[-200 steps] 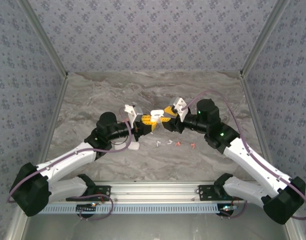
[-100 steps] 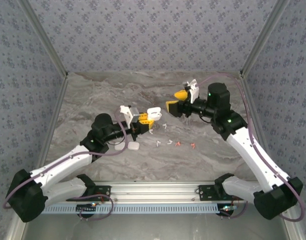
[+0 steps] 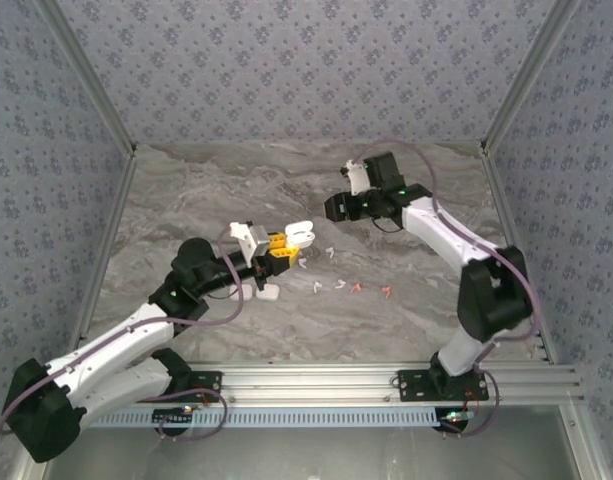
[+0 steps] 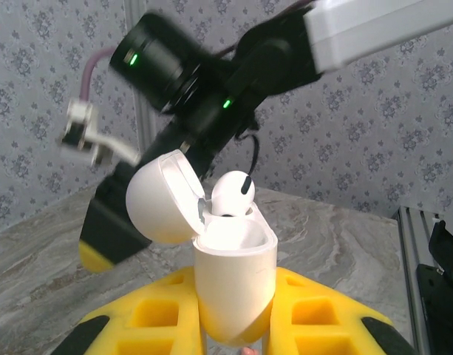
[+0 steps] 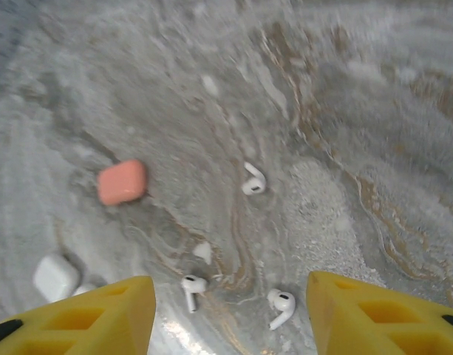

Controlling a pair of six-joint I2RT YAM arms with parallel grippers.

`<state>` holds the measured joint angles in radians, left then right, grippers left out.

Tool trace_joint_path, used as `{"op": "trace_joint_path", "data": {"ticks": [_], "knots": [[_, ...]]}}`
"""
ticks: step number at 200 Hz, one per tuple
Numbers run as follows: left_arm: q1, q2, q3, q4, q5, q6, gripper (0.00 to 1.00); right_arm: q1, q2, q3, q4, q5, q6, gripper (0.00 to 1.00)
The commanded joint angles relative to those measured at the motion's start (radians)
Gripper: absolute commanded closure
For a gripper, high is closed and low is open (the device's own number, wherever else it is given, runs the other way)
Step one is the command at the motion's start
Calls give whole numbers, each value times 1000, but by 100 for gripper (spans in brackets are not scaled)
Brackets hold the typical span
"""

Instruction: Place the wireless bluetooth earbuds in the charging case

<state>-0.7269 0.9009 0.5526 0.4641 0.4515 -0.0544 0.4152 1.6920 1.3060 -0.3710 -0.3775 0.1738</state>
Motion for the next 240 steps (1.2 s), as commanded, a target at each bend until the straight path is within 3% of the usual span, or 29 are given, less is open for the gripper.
{"op": "trace_joint_path", "data": {"ticks": [1,55,104,186,240], "knots": [[-6,-23,-5,1,-14,17,100,36,84,56,-9,67,68,42],[-6,-24,-6,-1,-12,12,100,127,326,197,-7,271,68,37],[-6,-30,-3,-11,-16,10,100,175,484,341,-61,343,22,34],[-6,-31,-2,-14,-23,8,100,208,560,395,-115,434,-16,35],[-6,-30,0,-17,-27,8,100,203,543,371,-131,444,-25,41]]}}
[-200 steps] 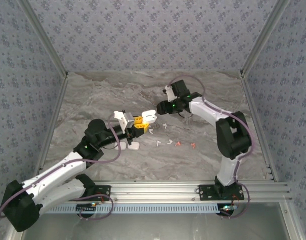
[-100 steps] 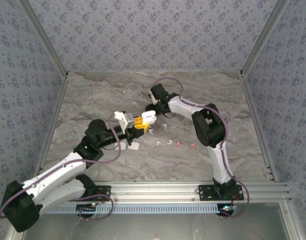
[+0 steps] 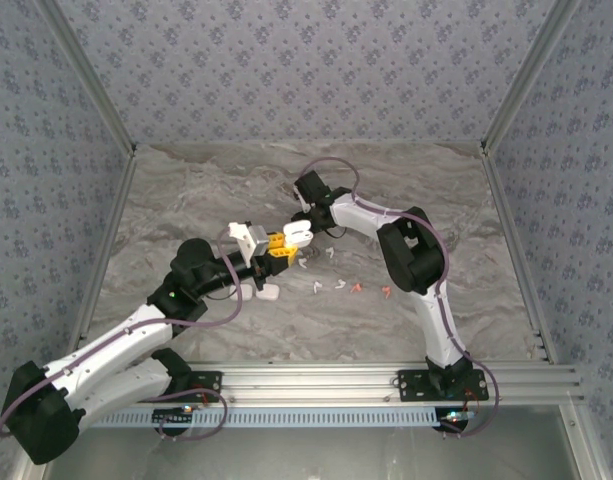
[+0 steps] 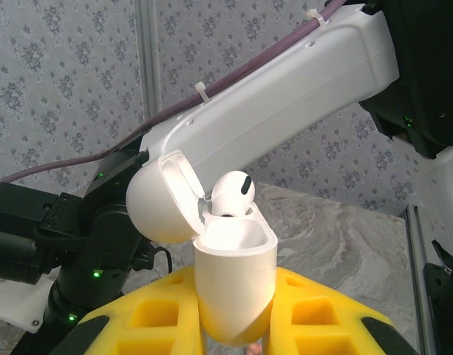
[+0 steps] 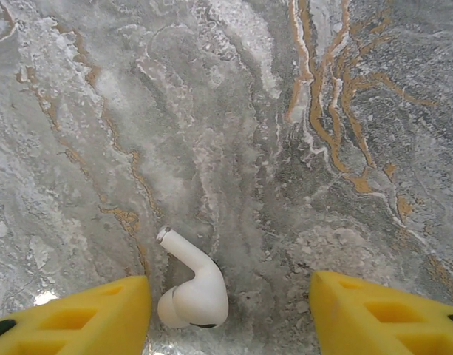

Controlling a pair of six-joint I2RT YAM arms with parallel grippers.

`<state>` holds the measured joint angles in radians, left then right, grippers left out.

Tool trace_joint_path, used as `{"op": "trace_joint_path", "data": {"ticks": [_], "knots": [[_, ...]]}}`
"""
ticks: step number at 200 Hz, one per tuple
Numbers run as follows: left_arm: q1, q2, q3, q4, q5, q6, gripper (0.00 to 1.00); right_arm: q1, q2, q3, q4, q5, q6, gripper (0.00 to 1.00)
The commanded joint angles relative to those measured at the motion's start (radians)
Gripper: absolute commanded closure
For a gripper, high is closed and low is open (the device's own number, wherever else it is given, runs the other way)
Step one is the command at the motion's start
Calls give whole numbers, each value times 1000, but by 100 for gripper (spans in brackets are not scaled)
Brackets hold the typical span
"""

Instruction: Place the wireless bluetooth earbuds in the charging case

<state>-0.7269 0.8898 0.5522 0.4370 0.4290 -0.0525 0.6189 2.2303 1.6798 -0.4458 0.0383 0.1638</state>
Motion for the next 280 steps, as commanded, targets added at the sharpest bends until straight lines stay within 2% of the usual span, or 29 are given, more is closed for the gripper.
{"op": "trace_joint_path", "data": {"ticks": [1,121,178,207,280], "knots": [[-6,-18,0,10,-3,6,100,0,4,-3,-57,29,-15,41],[-6,-11,5,16,-13,13,100,-37,-64,-83,-36,35,-23,47],[-6,-14,8,5,-14,20,100,-51,-157,-136,12,-116,-71,46],[-6,-15,2,11,-15,18,100,-76,-198,-151,28,-187,-35,46],[-6,-26,-5,4,-11,12,100,-73,-77,-38,36,-232,26,48]]}}
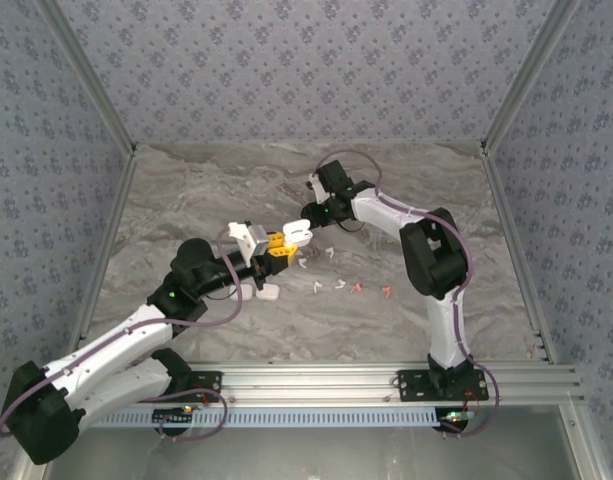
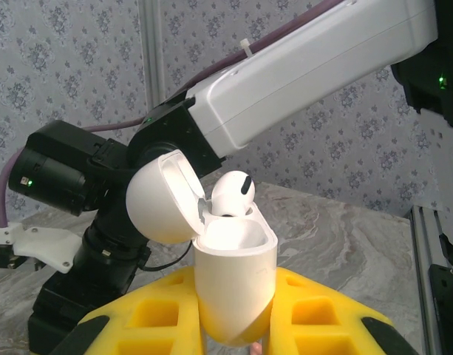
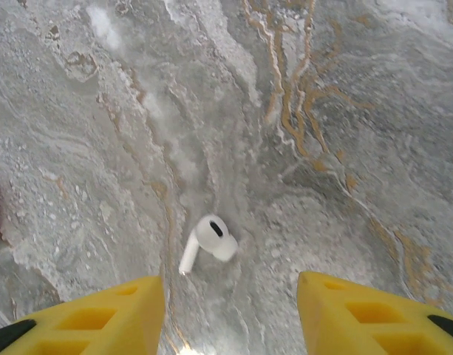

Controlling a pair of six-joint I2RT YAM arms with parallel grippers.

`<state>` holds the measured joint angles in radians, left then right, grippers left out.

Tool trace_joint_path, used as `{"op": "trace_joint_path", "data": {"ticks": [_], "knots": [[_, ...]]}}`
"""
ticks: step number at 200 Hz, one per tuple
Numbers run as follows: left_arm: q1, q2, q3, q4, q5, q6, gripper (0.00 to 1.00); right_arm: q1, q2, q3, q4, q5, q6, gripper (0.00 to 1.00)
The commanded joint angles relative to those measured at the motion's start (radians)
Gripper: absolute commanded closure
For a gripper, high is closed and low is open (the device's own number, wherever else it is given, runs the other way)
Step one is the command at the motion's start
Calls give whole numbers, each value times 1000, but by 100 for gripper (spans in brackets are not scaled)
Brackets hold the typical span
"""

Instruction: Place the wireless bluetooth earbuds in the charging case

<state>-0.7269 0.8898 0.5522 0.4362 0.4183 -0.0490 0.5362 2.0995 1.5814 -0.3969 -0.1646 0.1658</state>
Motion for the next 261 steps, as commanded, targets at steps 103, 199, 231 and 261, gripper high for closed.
{"op": "trace_joint_path", "data": {"ticks": [103,199,231,261], "knots": [[-6,-29,-10,6,-8,7,100,27,158,140,-56,-17,1,60],[-5,-31,-8,-1,-10,6,100,37,150,136,-96,-29,-25,75],[-6,-31,-6,-3,-10,8,100,36,85,111,-89,-19,-32,77],[-6,-32,-8,-5,-10,5,100,11,-50,19,-38,-15,-20,77]]}}
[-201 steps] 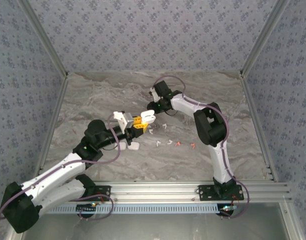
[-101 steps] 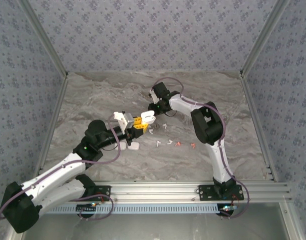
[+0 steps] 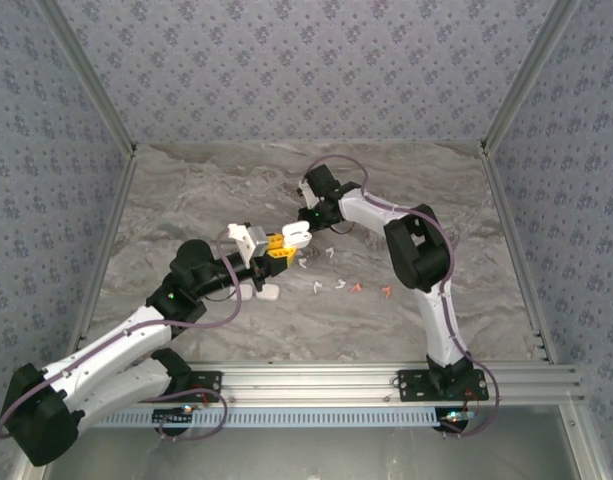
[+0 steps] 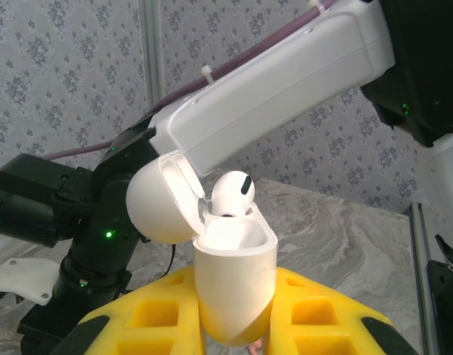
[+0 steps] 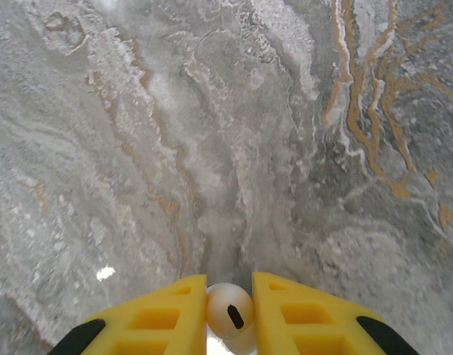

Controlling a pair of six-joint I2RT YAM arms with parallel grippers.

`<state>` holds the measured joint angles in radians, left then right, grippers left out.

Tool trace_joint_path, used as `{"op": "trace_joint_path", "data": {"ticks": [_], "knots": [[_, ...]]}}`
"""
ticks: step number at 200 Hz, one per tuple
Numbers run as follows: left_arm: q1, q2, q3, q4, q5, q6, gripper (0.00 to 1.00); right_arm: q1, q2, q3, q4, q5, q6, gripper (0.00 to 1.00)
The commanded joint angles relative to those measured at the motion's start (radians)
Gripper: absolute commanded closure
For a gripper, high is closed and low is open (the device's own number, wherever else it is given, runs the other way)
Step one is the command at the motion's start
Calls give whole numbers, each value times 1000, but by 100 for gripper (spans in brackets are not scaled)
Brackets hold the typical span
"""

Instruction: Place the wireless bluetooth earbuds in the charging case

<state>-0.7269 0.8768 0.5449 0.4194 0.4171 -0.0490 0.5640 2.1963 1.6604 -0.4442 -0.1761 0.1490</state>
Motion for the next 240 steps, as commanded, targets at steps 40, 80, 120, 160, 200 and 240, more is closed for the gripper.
{"op": "trace_joint_path", "data": {"ticks": [40,80,120,160,200,240], "knots": [[-6,-13,-2,25,-8,4,100,-58,-423,-264,96,19,-10,77],[-6,32,11,64,-6,-22,100,-87,-743,-444,160,25,-60,77],[-6,103,55,74,25,-41,100,-79,-1022,-577,250,-28,-110,77],[-8,171,91,101,59,-53,100,-2,-1185,-632,323,-74,-152,76],[-15,201,114,104,73,-56,100,110,-1221,-665,384,-65,-208,76],[-23,204,116,101,72,-55,100,177,-1188,-671,435,-48,-242,76]]}}
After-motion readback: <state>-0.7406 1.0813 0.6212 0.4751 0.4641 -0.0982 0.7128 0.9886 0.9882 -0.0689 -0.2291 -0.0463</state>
